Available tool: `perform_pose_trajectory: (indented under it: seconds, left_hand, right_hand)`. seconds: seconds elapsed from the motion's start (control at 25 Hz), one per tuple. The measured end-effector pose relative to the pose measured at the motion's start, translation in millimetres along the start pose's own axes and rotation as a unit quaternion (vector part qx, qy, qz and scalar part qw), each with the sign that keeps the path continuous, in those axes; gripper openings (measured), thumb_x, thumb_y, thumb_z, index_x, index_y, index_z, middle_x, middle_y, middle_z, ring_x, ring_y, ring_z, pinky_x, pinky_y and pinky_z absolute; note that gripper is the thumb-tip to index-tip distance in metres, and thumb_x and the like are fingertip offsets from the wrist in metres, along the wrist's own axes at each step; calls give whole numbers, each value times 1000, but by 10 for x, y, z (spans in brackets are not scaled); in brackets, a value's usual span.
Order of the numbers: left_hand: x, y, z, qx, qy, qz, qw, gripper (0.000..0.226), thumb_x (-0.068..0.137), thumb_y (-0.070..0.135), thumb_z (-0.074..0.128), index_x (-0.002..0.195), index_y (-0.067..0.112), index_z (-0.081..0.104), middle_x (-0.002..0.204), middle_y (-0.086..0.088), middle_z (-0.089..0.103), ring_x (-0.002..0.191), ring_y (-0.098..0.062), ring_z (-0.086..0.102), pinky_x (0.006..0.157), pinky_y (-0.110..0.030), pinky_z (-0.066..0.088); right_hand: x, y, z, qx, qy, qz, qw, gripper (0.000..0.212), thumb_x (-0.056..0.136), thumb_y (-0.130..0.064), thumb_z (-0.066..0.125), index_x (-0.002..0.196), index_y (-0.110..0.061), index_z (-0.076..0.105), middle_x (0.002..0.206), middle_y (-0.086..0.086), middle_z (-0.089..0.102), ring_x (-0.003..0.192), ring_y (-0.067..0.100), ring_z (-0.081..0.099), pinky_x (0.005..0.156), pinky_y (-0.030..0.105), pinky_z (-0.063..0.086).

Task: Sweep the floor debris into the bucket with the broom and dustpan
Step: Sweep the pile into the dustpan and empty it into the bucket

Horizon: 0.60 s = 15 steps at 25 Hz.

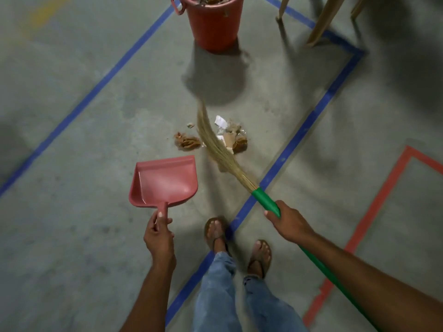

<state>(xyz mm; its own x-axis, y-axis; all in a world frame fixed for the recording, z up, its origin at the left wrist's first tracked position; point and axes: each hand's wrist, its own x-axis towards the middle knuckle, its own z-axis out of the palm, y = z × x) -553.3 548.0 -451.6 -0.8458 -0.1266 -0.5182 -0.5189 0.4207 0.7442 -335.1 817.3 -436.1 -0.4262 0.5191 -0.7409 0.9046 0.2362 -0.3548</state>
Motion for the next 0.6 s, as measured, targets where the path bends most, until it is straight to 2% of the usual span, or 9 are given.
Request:
perform_pose_trajectory:
  seconds: [0.16, 0.32, 0.48, 0.6]
  left_hand:
    - [216, -371, -495, 18, 14, -10, 1000, 37, 103, 40, 56, 128, 16, 68, 89, -6, 72, 60, -16, 51, 53, -29, 44]
    - [719, -561, -770, 23, 2, -9, 1000, 34, 104, 37, 57, 127, 15, 69, 87, -7, 73, 52, -13, 49, 49, -26, 43]
    - [1285, -748, -1157, 30, -29, 8, 999, 24, 104, 33, 58, 122, 21, 69, 87, -5, 72, 57, -13, 52, 50, -25, 45]
    - [1508, -759, -1539, 31, -45, 11, 998, 27, 103, 37, 59, 122, 21, 70, 88, -5, 73, 63, -13, 56, 51, -23, 47]
  right_hand:
    - [-80, -291, 897, -41, -49, -32, 997, 41, 99, -48, 51, 130, -22, 46, 111, 13, 68, 98, 35, 66, 73, 36, 48]
    - [299, -857, 1704, -77, -95, -32, 992, 41, 98, -40, 51, 131, -16, 44, 119, 19, 65, 103, 37, 64, 82, 41, 54]
    - [614, -1281, 2328, -39, -45, 69, 996, 40, 96, -39, 53, 129, -17, 49, 124, 17, 64, 110, 38, 63, 89, 40, 53]
    - [286, -1517, 2505, 27, 15, 115, 993, 36, 97, -38, 48, 126, -16, 48, 116, 16, 65, 103, 37, 64, 88, 45, 55]
